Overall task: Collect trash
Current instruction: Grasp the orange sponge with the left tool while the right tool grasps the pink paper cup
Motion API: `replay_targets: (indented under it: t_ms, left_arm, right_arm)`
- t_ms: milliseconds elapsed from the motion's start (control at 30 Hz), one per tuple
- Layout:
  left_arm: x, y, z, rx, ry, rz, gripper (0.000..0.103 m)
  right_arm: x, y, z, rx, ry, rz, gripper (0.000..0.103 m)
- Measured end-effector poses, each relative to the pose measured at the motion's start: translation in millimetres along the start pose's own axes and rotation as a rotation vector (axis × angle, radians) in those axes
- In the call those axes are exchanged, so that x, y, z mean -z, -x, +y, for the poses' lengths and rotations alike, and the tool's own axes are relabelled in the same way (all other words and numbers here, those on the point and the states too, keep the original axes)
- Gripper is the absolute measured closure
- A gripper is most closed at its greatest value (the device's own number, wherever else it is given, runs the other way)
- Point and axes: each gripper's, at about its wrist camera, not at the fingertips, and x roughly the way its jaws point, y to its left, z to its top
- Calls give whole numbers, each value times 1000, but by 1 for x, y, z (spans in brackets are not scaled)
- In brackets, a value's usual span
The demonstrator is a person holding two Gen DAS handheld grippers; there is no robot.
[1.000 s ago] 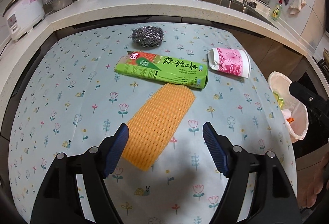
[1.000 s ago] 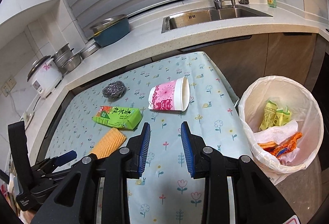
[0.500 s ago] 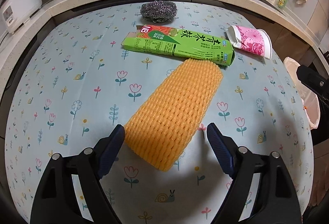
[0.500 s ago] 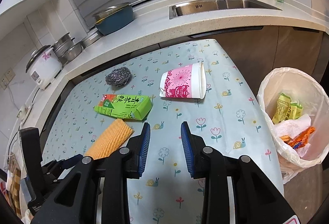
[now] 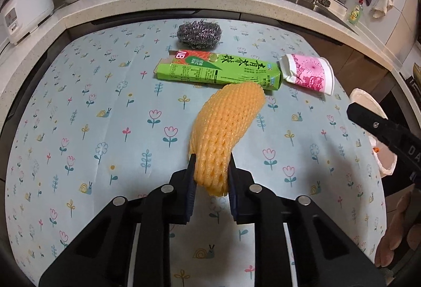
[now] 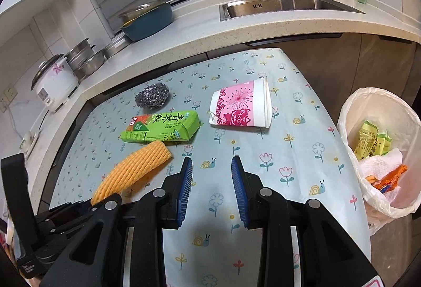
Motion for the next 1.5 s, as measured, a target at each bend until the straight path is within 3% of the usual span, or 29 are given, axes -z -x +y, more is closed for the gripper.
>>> replay_targets:
  t_ms: [233,433,833,1300,1433,1500]
  left_arm:
    - [-24,27,-13,38,10,-77,83]
    - [-52,24,-26,46,16,-111,83]
    - [-89,-15,-44,52,20,-96,83]
    - [-95,-43,-58,48,5,-64,83]
    - [-95,-41,-63,45,-4,-66,83]
    - [-94,-38,-64,47,-5,-68,83]
  right_arm:
    - [-13,6,-9,12,-2,-28,72]
    - [-29,0,-19,29,5,-43,72]
    - [-54,-47,-43,48,-3,-10,72]
    - [-60,-81,-47,-4,3,31,73]
    - [-60,-81,-45,-23,1,37,95]
    - [-59,-77,-44,-39,-7,33,97]
